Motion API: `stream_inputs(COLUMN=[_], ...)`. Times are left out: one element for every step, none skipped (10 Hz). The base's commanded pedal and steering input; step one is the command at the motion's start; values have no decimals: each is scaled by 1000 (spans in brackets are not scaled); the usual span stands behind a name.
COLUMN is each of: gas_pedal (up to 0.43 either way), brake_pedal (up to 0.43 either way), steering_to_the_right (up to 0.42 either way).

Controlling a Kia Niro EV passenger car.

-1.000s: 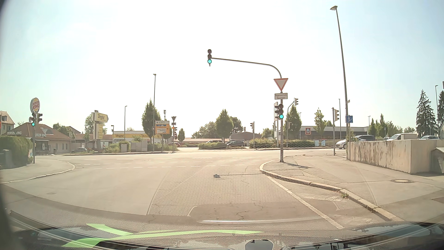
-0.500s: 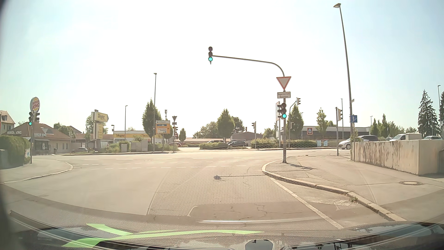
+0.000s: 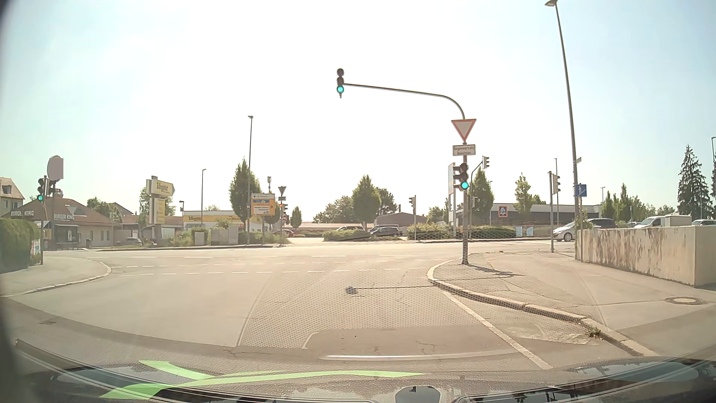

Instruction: Follow the waypoints while adhering to traffic rules and regulations

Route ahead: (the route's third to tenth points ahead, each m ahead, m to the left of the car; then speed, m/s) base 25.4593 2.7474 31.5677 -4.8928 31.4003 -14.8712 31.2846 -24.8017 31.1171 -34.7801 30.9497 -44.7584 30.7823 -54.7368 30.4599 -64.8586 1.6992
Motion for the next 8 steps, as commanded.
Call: stream_inputs(gas_pedal=[197, 197, 220, 260, 339, 339, 319, 299], brake_pedal=[0, 0, 0, 0, 0, 0, 0, 0], steering_to_the_right=[-21, -20, -18, -17, -16, -17, -17, -16])
